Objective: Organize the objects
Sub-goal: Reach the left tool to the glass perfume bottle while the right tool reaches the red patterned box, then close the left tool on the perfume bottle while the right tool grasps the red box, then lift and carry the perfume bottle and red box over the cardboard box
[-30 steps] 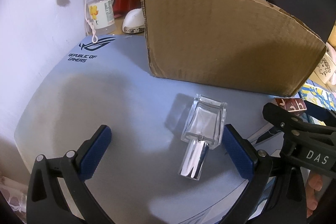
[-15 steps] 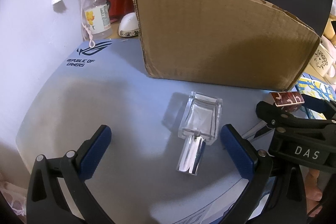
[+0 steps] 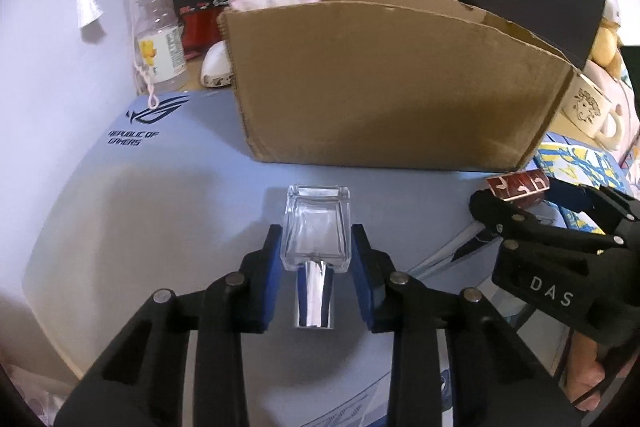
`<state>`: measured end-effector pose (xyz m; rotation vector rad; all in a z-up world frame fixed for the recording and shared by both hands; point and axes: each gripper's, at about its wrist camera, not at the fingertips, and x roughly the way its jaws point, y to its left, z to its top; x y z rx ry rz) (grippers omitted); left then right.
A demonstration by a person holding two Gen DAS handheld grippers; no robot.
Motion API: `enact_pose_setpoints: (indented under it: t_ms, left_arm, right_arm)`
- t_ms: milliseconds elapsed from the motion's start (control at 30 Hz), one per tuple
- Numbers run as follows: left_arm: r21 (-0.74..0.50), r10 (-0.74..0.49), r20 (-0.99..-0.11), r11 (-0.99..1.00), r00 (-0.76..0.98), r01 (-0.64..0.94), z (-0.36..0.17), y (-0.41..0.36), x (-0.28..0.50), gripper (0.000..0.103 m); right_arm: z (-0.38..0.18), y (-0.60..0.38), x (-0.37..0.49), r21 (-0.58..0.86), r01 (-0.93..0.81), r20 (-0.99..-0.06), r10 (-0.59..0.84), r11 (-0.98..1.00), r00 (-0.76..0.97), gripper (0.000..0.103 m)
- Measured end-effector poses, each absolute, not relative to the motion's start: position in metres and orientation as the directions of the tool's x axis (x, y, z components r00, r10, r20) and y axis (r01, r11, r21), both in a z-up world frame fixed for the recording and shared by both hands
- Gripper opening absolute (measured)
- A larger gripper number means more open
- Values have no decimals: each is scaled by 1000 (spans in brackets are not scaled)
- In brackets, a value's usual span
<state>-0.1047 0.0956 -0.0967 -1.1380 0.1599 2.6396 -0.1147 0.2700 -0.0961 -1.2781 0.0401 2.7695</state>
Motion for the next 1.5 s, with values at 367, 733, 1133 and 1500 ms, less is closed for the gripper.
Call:
enact_pose_setpoints:
  t_ms: [367,733,1133,1500]
  left_arm:
    - [-22,190,-718,-968,-670,-250,-98,92,-111,31]
    - [-30,183,-718,-972,-672,-232,-96,90,-109,30]
    - [-31,183,-696,-974,-694,-226,-89,89,-106,30]
    - [-55,198,-645,-975,-738,-213,-63,76,-101,30]
  right_arm:
    - [-95,271,-116,2,-87,-759,55,-996,-649,79]
    - [-95,268,-119,-1,-68,-760,45,-998,-649,79]
    - [-91,266,-119,37,-43,-753,0,-998,-658,79]
    - [-62,261,-111,73,1,-706,-52,-997,-706,79]
